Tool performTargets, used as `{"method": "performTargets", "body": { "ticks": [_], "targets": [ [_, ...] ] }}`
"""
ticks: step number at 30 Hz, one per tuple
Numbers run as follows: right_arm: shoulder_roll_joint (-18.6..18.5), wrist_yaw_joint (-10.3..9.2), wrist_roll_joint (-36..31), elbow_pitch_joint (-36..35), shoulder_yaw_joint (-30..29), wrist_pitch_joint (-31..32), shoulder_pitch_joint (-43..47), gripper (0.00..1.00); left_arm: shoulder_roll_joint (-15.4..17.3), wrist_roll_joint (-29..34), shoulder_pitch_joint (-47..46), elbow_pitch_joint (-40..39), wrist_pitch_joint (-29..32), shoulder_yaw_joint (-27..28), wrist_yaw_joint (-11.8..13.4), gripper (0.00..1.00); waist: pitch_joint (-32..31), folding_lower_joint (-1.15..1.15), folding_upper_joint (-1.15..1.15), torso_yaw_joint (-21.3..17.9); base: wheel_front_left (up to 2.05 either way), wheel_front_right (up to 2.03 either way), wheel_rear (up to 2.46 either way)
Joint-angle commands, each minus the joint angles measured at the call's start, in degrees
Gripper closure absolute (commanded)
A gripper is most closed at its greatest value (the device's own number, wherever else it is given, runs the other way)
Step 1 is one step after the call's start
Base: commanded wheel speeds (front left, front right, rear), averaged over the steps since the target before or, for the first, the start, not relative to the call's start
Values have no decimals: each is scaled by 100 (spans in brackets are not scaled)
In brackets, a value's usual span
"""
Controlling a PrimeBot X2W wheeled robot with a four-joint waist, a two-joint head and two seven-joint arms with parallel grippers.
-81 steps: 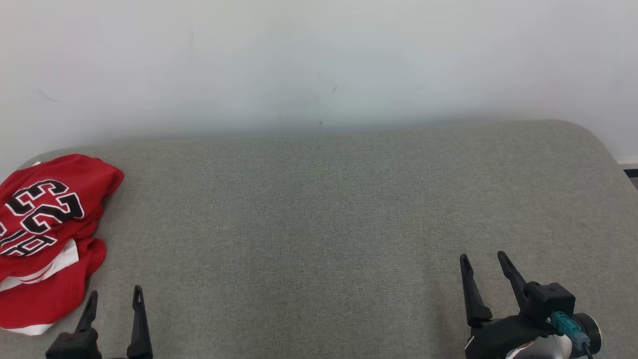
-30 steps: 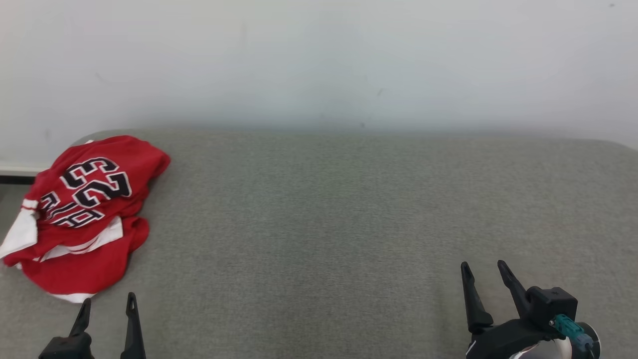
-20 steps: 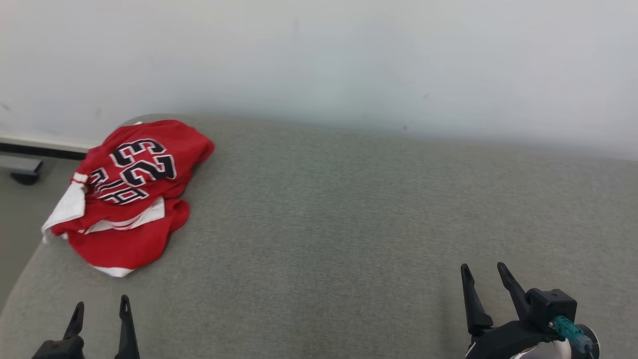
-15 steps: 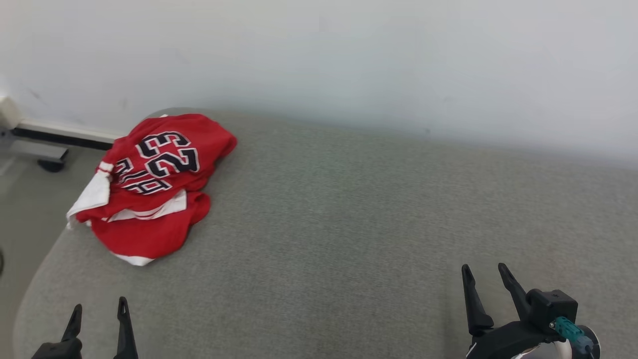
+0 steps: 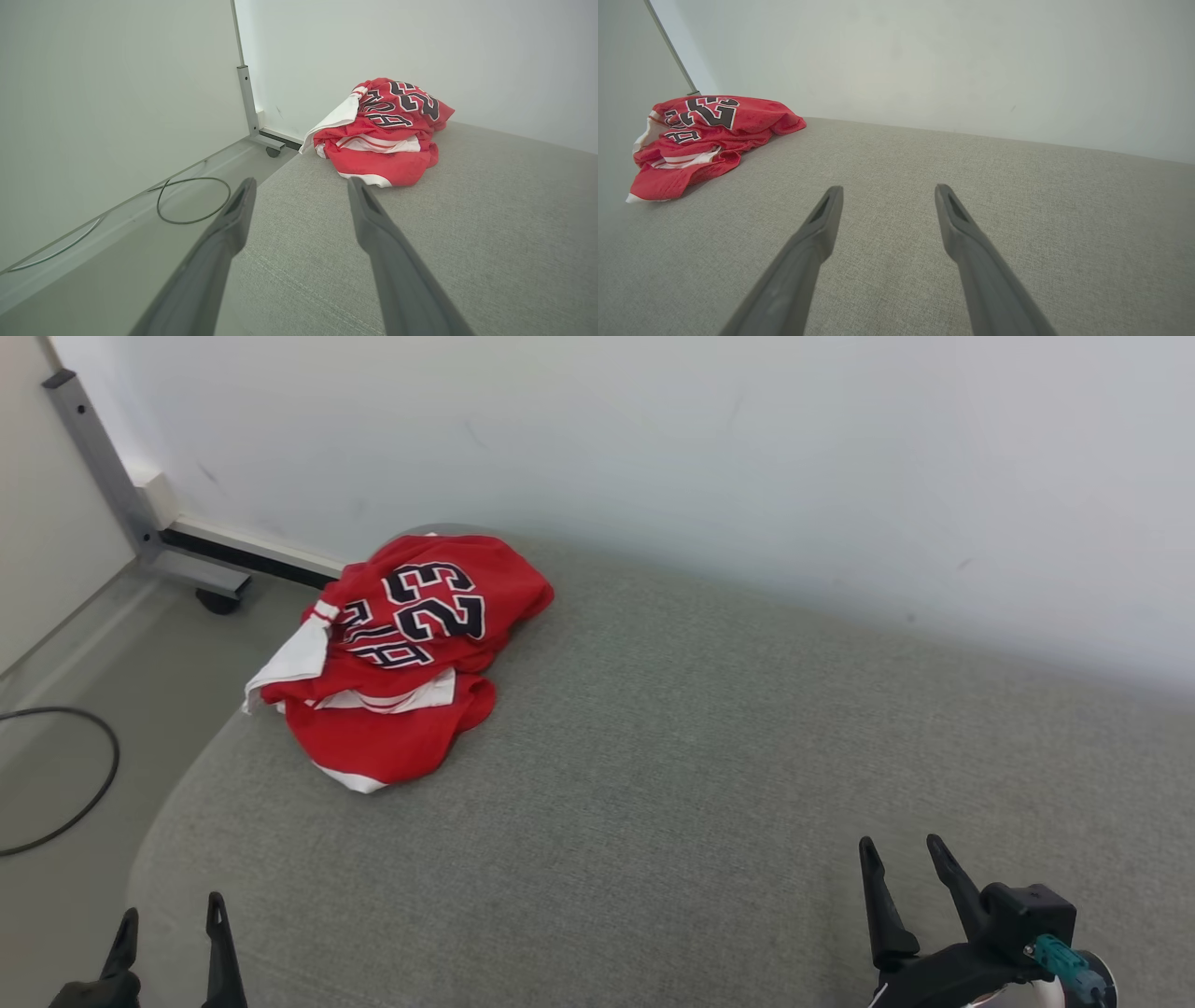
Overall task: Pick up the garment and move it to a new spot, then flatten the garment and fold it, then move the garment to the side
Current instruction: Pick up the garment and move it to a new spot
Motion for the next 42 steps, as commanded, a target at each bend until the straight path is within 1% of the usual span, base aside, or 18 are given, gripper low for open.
{"method": "performTargets", "body": {
  "ticks": [1,7,13,17,21,22,26,34,36,42],
  "targets": [
    [3,-12,20,17,16,-32,11,0,21,-16,75,-20,-22,22,20,0,-17,0,0,131,0,0,0],
    [3,-12,36,82,51,-68,-23,0,43,-63,45,33,-109,77,60,0,-44,0,0,185,0,0,0],
    [4,-12,23,98,89,-73,-42,0,-62,-218,-73,-2,-224,199,186,0,-48,0,0,100,0,0,0],
    [4,-12,-52,49,118,-43,-144,0,18,-326,-483,121,-287,286,107,0,41,0,0,-51,0,0,0],
    [2,-12,-92,-69,170,-5,-257,0,185,-500,-1080,204,-329,419,22,0,227,0,0,-361,0,0,0],
    [2,-12,-92,-69,170,-5,-257,0,185,-500,-1080,204,-329,419,22,0,227,0,0,-361,0,0,0],
    [3,-12,-208,-232,125,24,-428,0,411,-724,-1751,409,-282,552,-162,0,534,0,0,-744,0,0,0],
    [3,-12,-440,-793,-127,135,-715,0,960,-1119,-2855,799,-139,982,-342,0,1486,0,0,-1670,0,0,0],
    [3,-12,-469,-945,-166,168,-767,0,1116,-1188,-3103,895,-78,1064,-339,0,1731,0,0,-1877,0,0,0],
    [7,-12,-542,-1307,-290,191,-916,0,1502,-1366,-3919,1359,150,1167,-451,0,2351,0,0,-2298,0,0,0]
  ]
}}
